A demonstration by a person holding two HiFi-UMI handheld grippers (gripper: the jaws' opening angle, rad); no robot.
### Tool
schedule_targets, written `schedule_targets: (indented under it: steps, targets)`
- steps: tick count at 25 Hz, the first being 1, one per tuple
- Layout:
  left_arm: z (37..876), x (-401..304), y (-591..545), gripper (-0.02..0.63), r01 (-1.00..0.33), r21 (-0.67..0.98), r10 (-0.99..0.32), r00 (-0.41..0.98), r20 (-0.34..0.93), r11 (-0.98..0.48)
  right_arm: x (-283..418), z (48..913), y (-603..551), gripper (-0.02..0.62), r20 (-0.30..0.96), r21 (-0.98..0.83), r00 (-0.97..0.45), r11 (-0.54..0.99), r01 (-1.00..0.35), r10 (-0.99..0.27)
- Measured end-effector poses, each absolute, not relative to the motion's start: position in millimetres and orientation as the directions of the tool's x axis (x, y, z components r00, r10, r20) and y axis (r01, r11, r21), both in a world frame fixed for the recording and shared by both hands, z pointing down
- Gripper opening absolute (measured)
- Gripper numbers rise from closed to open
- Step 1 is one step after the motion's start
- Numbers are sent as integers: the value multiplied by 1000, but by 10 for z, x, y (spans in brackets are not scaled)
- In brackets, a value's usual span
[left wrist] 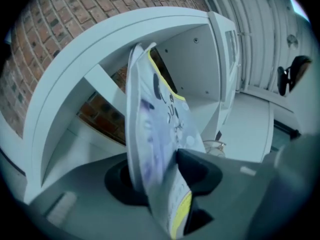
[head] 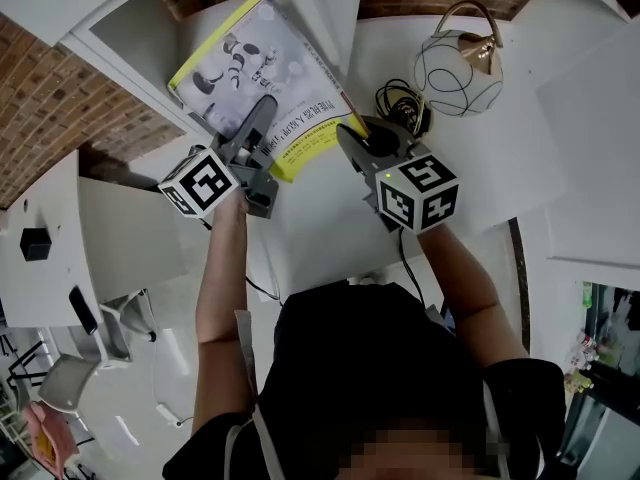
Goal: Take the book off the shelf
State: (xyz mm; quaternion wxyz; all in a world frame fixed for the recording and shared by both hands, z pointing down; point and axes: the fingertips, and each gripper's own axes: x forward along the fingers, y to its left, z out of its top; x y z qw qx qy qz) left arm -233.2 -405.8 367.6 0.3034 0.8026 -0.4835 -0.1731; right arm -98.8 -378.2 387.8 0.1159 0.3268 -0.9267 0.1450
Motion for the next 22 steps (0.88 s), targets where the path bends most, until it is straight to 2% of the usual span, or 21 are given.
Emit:
schedule_targets:
  steps: [4, 22]
  targets:
    - [3598, -2312, -4001, 96, -663, 649, -878, 478, -19, -374, -987, 3862, -3773, 74, 305, -182, -748, 735, -653, -589]
    - [3526, -2068, -3494, 75, -679, 622, -882, 469, -41, -390, -759, 3757, -3278, 69, 246, -203, -773, 749, -631, -585]
